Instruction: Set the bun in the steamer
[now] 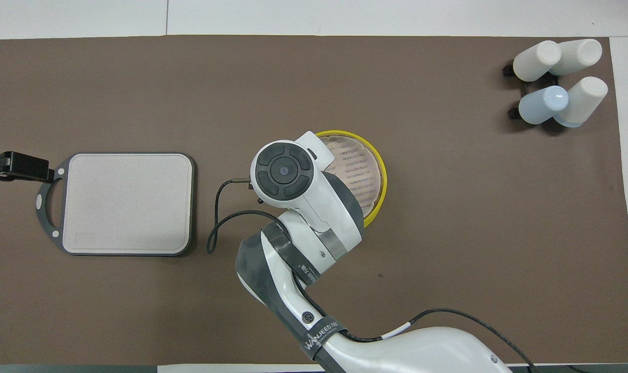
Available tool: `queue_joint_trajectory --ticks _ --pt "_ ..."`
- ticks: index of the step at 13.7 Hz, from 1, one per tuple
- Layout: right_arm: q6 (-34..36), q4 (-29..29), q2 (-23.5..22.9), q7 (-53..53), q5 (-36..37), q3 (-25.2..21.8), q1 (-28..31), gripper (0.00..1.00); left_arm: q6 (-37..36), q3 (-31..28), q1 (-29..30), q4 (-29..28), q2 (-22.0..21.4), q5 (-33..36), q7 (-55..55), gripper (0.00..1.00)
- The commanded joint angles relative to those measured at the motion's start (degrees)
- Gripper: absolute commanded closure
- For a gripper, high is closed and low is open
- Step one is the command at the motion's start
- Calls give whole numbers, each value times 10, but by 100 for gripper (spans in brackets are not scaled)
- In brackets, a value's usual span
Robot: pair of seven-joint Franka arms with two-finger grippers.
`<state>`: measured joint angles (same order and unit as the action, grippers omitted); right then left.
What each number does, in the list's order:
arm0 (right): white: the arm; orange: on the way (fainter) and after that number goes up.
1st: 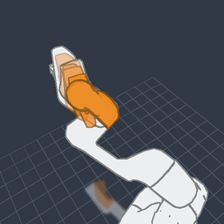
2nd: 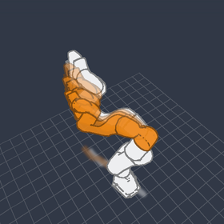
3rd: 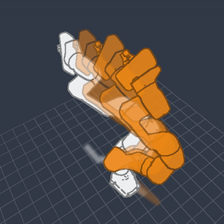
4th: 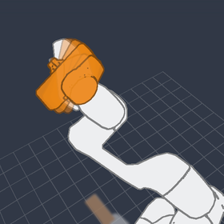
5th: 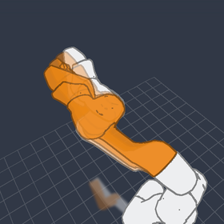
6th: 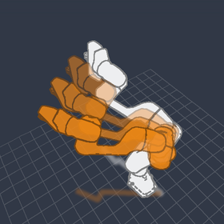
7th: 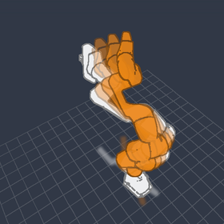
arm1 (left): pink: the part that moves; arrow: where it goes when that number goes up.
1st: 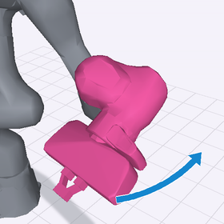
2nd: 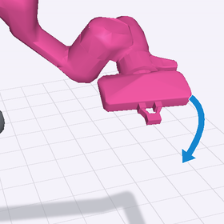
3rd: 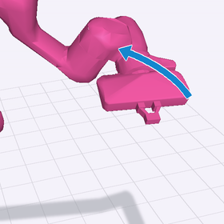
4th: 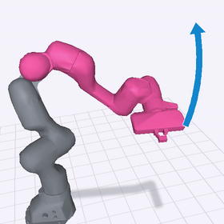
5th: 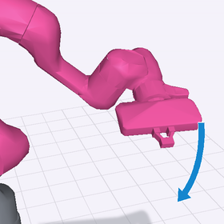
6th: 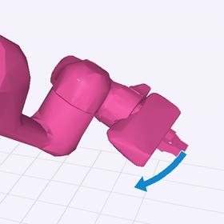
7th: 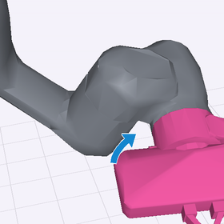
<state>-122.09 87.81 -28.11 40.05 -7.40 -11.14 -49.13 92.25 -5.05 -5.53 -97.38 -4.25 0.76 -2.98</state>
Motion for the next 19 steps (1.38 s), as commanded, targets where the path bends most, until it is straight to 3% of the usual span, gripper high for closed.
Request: queue_joint_trajectory --ticks 1,9,14,19 --pt "14 23 17 17 8 -6 2 88 7 4 4 -6 -6 -5 1 0" --pt "45 25 39 18 8 -8 6 83 7 4 4 -6 -6 -5 1 0" --pt "23 25 39 20 7 -7 1 100 6 4 4 -7 -6 -5 2 0" --pt "-7 19 32 -7 2 -6 25 100 8 4 4 -7 -6 -5 -1 0"
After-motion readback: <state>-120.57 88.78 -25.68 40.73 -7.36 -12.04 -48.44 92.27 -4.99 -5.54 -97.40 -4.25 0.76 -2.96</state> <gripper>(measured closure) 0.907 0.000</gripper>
